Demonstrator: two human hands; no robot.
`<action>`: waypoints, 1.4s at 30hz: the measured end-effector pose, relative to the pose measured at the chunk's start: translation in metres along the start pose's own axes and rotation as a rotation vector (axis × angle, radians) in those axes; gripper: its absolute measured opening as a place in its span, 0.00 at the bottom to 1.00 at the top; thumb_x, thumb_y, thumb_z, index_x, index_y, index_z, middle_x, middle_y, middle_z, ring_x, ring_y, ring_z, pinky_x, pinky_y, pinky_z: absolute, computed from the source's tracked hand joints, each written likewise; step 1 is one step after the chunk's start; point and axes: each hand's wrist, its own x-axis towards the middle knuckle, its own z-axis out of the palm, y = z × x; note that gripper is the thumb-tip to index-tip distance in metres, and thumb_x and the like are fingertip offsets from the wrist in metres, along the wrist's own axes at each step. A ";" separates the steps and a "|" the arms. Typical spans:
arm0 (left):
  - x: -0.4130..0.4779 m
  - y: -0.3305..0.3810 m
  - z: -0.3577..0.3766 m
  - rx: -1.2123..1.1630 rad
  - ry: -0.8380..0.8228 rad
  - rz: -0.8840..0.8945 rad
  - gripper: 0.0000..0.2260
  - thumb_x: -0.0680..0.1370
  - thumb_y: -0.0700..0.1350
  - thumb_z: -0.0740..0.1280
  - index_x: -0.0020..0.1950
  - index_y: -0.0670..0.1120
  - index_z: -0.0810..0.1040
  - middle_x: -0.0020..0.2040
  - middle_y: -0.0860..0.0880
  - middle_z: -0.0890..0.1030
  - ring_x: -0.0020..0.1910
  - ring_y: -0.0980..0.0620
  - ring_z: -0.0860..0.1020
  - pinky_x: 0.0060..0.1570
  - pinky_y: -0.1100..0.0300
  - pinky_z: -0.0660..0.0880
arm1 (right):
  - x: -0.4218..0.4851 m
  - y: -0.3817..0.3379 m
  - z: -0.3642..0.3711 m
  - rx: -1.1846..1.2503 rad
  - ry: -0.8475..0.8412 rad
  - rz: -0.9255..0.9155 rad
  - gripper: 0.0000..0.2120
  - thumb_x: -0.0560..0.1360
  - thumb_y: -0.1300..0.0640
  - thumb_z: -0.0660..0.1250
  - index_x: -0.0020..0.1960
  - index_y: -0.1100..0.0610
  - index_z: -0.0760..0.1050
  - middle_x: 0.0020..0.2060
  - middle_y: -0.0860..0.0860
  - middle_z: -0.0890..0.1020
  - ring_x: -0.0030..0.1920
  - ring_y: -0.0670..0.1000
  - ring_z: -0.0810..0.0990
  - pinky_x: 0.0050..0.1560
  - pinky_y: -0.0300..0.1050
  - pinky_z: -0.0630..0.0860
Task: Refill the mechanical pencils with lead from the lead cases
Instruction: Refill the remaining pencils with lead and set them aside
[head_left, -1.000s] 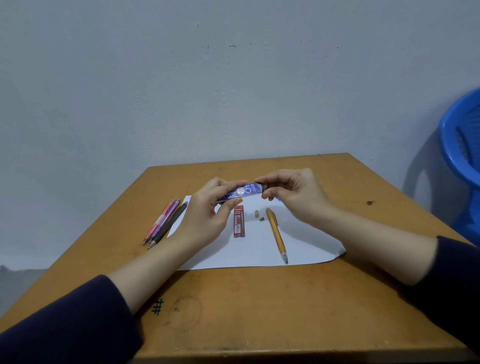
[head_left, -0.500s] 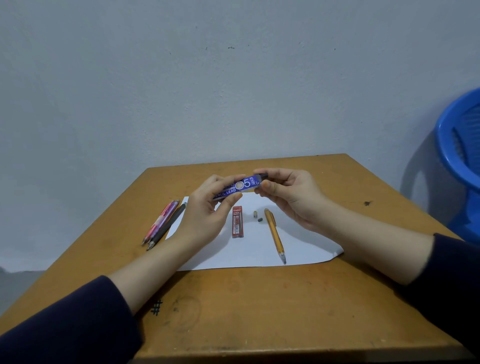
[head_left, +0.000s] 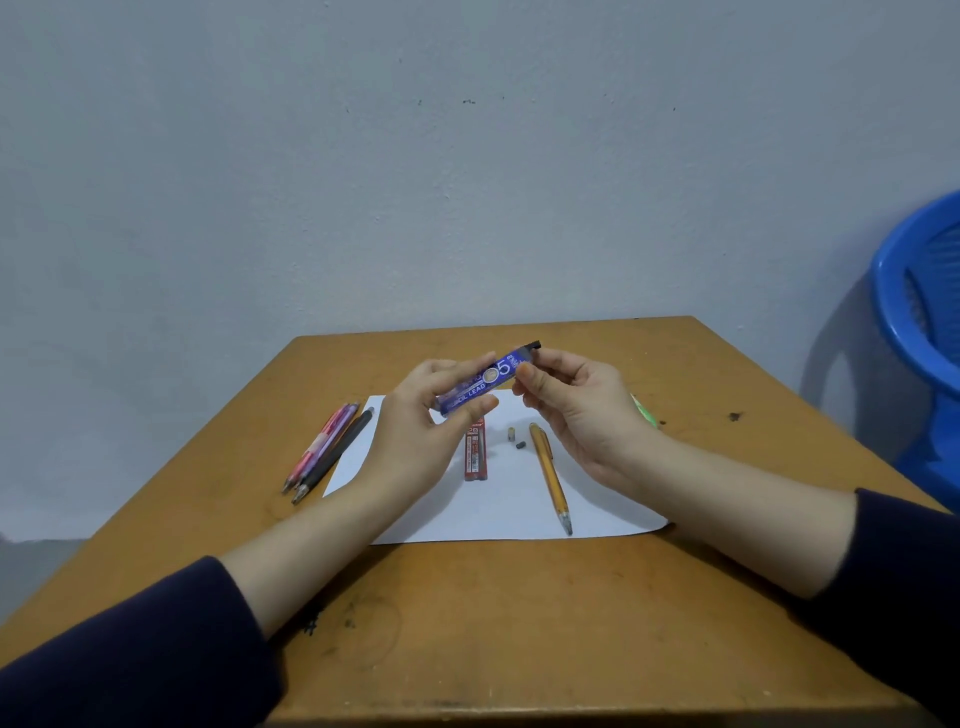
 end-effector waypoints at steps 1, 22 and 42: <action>0.000 0.001 0.001 0.008 0.006 -0.018 0.18 0.75 0.49 0.69 0.61 0.66 0.72 0.56 0.57 0.76 0.55 0.59 0.75 0.50 0.69 0.74 | 0.001 0.000 0.000 0.004 0.023 -0.014 0.09 0.70 0.61 0.69 0.50 0.60 0.78 0.36 0.51 0.82 0.38 0.47 0.79 0.41 0.37 0.75; 0.011 0.020 -0.002 -1.186 -0.001 -0.741 0.30 0.82 0.59 0.47 0.60 0.35 0.75 0.56 0.38 0.82 0.54 0.44 0.82 0.53 0.55 0.78 | 0.012 0.004 -0.019 -0.956 -0.092 -0.776 0.16 0.76 0.62 0.60 0.63 0.55 0.76 0.47 0.54 0.76 0.48 0.48 0.76 0.49 0.41 0.76; 0.009 0.023 -0.006 -1.157 -0.004 -0.813 0.29 0.83 0.56 0.47 0.61 0.32 0.74 0.56 0.34 0.80 0.56 0.38 0.80 0.54 0.48 0.78 | 0.027 0.000 -0.039 -1.272 -0.217 -1.078 0.18 0.72 0.70 0.66 0.58 0.55 0.71 0.50 0.52 0.81 0.52 0.49 0.77 0.49 0.56 0.77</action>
